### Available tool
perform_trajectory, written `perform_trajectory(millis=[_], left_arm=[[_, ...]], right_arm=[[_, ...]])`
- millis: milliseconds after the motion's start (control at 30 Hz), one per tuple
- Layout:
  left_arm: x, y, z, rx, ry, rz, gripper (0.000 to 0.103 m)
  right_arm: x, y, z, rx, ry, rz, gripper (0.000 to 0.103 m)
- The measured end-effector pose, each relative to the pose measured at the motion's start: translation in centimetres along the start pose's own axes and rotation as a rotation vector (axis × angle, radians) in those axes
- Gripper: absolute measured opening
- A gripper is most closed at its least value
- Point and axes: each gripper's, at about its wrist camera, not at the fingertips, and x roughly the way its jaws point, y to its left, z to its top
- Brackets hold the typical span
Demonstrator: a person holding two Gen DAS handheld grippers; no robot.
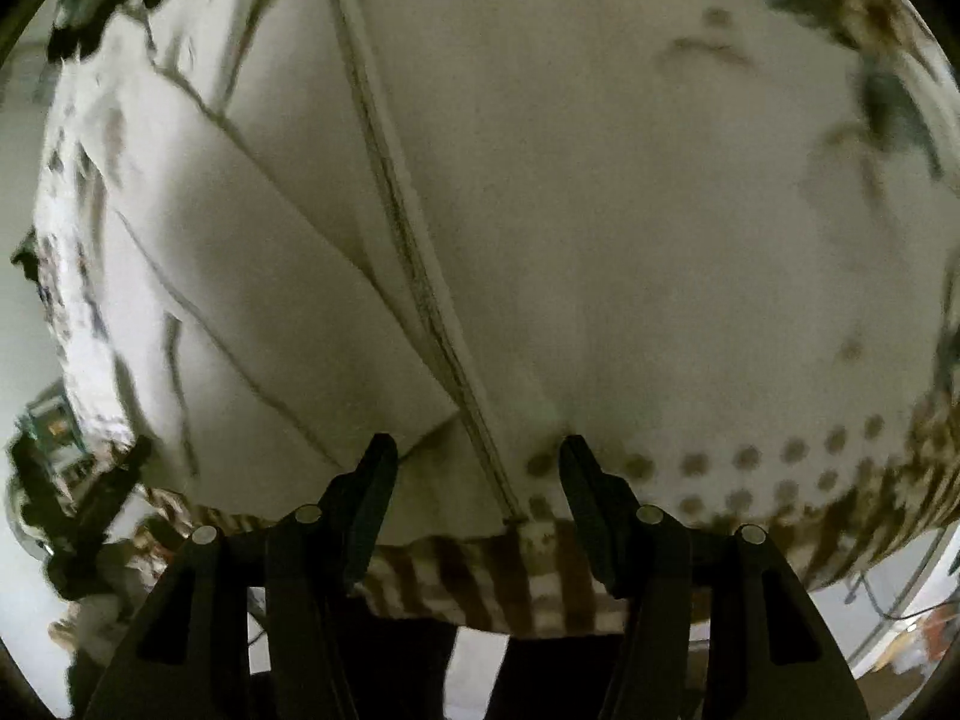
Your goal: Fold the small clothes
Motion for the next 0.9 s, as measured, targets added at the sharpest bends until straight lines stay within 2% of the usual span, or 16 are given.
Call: perform_trajectory(millis=[100, 167, 200, 233, 267, 300, 367, 533, 567, 667, 767, 833, 900], left_arm=[[1.3, 0.3, -0.7, 0.013, 0.039, -0.041, 0.077], [1.5, 0.3, -1.1, 0.027, 0.019, -0.053, 0.073], [1.5, -0.2, -1.1, 0.03, 0.003, -0.053, 0.05], [1.3, -0.4, -1.4, 0.038, -0.014, -0.048, 0.035], [0.9, -0.6, -1.6, 0.046, -0.023, -0.048, 0.015], [0.5, -0.7, -1.6, 0.041, -0.024, -0.05, 0.01], [-0.6, -0.1, -1.8, 0.015, -0.019, -0.072, 0.007], [-4.6, 1.4, -1.1, -0.062, -0.034, -0.178, 0.004], [-5.4, 1.5, -0.6, -0.068, -0.047, -0.21, 0.004], [-7.8, 1.1, 1.4, -0.069, -0.106, -0.245, 0.002], [-9.2, 0.6, 6.0, -0.077, -0.195, -0.287, 0.002], [-9.7, 0.2, 9.6, -0.07, -0.254, -0.285, 0.002], [-9.2, -0.7, 12.9, -0.051, -0.279, -0.29, 0.003]], right_arm=[[0.1, -1.4, -0.1, 0.042, 0.034, 0.043, 0.058], [1.2, -2.3, -0.1, 0.072, 0.079, 0.071, 0.058], [1.7, -2.6, -0.1, 0.091, 0.094, 0.105, 0.058], [2.0, -3.3, -0.5, 0.105, 0.092, 0.125, 0.054], [2.0, -3.3, -0.6, 0.112, 0.083, 0.14, 0.035], [1.7, -3.5, -1.1, 0.111, 0.081, 0.151, 0.014], [0.9, -3.6, -1.6, 0.11, 0.078, 0.188, 0.008], [-2.3, -2.7, -1.4, 0.121, 0.044, 0.281, 0.006], [-3.3, -2.3, -1.2, 0.117, 0.031, 0.301, 0.006], [-6.8, -1.8, 0.5, 0.095, -0.017, 0.339, 0.006], [-9.6, -0.7, 3.8, 0.07, -0.081, 0.363, 0.006], [-10.9, 0.1, 6.5, 0.051, -0.131, 0.356, 0.006], [-11.7, 1.4, 9.9, 0.024, -0.182, 0.339, 0.006]])
